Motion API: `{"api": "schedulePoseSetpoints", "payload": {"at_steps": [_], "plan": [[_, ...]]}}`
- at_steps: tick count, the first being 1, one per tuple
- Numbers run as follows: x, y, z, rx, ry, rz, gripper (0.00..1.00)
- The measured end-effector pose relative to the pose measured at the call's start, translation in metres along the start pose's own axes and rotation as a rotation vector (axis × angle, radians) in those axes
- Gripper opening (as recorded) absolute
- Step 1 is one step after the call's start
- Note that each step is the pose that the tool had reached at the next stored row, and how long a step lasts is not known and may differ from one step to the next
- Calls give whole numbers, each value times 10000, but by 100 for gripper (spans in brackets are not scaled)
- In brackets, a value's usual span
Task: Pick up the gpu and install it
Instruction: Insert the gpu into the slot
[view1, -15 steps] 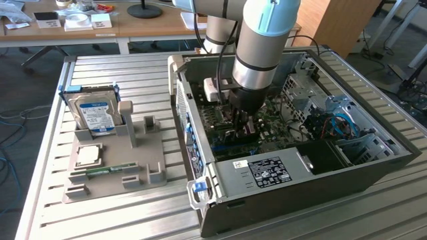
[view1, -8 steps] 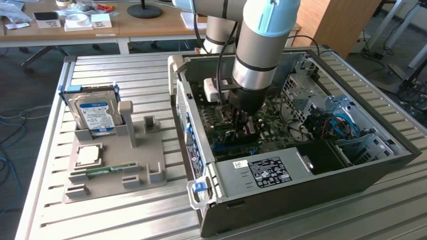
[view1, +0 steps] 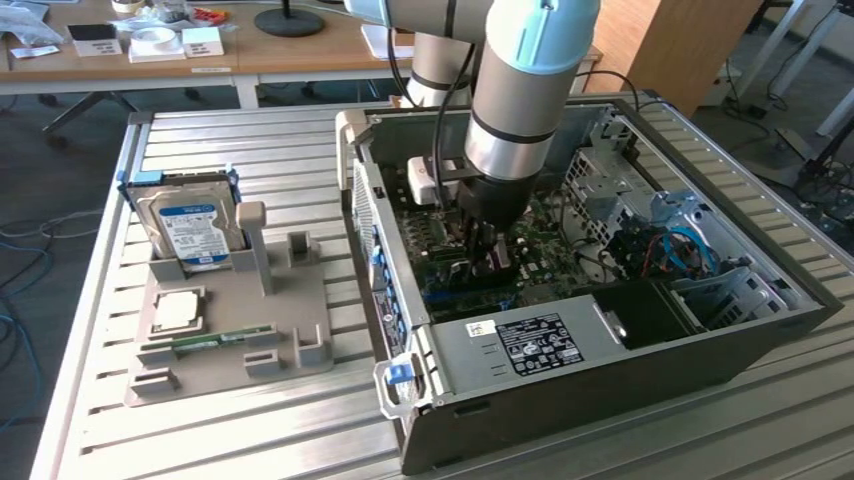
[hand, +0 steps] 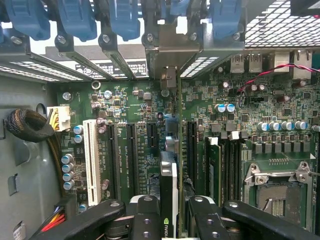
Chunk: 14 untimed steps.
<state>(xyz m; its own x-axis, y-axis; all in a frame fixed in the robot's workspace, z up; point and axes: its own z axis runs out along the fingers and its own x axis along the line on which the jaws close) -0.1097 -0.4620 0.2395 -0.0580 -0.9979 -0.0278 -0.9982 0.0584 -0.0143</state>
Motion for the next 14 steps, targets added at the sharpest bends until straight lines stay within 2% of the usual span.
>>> {"api": "schedulePoseSetpoints", "payload": {"at_steps": [4, 6, 7, 9, 10, 11, 14], "plan": [[0, 3, 9, 3, -6, 6, 27], [0, 1, 7, 1, -2, 2, 40], [0, 0, 6, 1, -2, 0, 40], [0, 0, 6, 1, -1, 0, 51], [0, 0, 6, 1, -1, 0, 51], [0, 0, 6, 0, -1, 0, 57], [0, 0, 4, 0, 0, 1, 57]]}}
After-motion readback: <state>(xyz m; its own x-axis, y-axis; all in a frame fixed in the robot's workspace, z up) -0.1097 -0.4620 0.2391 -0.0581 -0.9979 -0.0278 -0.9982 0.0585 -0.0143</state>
